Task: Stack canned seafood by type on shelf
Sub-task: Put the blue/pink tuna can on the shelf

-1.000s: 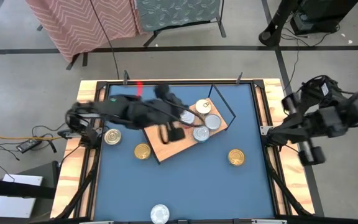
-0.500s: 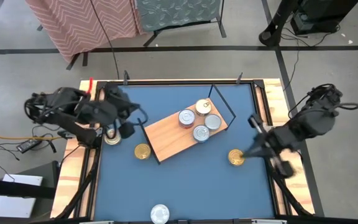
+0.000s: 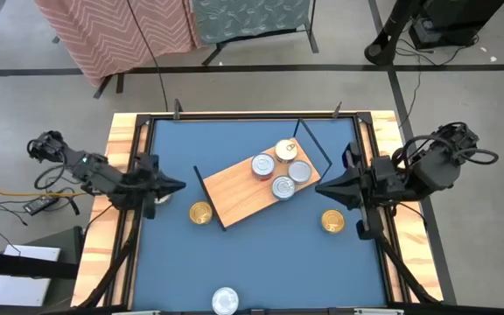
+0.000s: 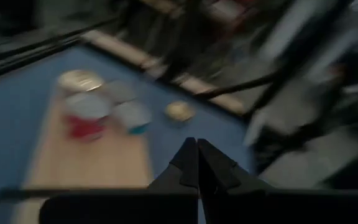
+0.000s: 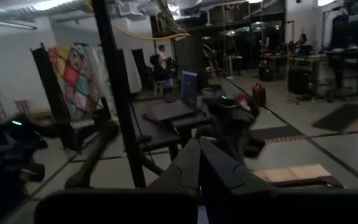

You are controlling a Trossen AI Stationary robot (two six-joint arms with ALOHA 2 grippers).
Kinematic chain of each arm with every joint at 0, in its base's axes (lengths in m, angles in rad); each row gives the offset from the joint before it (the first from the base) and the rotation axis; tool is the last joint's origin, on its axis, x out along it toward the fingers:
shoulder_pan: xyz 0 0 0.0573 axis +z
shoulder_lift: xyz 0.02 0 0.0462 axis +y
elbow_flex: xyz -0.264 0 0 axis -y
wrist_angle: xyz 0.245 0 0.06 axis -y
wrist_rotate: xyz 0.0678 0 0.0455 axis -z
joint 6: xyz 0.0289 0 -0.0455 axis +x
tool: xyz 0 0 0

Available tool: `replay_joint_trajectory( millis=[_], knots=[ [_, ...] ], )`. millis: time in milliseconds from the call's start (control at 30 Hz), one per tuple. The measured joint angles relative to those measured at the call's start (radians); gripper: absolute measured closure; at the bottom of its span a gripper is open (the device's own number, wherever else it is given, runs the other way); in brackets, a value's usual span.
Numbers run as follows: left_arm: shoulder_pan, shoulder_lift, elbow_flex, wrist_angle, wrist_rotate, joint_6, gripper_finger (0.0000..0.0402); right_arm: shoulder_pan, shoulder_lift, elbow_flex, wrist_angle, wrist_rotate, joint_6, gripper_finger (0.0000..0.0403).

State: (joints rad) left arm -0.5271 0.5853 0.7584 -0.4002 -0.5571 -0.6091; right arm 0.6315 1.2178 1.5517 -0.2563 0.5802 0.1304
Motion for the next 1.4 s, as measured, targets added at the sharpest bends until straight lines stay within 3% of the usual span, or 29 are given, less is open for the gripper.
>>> replay_joint_trajectory(
  millis=[100,233,367,467,633,700,800,933,1067,1200,1400],
  knots=[
    [-0.006,-0.066,-0.132,0.222,0.104,0.08,0.0401,0.0,0.035,0.0,0.013,-0.004,-0.017,0.0388],
    [-0.006,-0.087,-0.262,0.337,0.309,0.155,0.0401,-0.013,0.09,0.0,0.031,0.003,0.003,0.039],
    [-0.006,-0.044,-0.367,0.491,0.423,0.096,0.04,-0.029,0.14,0.0,0.078,0.001,0.04,0.0388],
    [-0.006,-0.01,-0.403,0.591,0.501,0.025,0.04,-0.035,0.163,0.0,0.13,-0.003,0.043,0.0388],
    [-0.006,0.003,-0.383,0.589,0.679,-0.003,0.04,-0.035,0.173,0.0,0.201,-0.004,0.038,0.039],
    [-0.006,0.001,-0.355,0.531,0.736,-0.004,0.04,-0.035,0.171,0.0,0.232,0.003,0.034,0.039],
    [-0.006,0.002,-0.277,0.275,0.777,0.042,0.04,-0.033,0.171,0.0,0.271,0.004,0.019,0.0388],
    [-0.006,0.004,-0.165,-0.13,0.758,0.146,0.04,-0.033,0.171,0.0,0.255,0.007,0.026,0.0392],
    [-0.006,0.003,-0.09,-0.42,0.744,0.165,0.04,-0.042,0.171,0.0,0.239,0.014,0.041,0.0395],
    [-0.006,-0.005,-0.04,-0.581,0.712,0.182,0.04,-0.061,0.178,0.0,0.236,0.013,0.089,0.0395],
    [-0.005,-0.057,-0.03,-0.697,0.676,0.187,0.04,-0.084,0.191,0.0,0.181,-0.017,0.117,0.0395]
  ],
)
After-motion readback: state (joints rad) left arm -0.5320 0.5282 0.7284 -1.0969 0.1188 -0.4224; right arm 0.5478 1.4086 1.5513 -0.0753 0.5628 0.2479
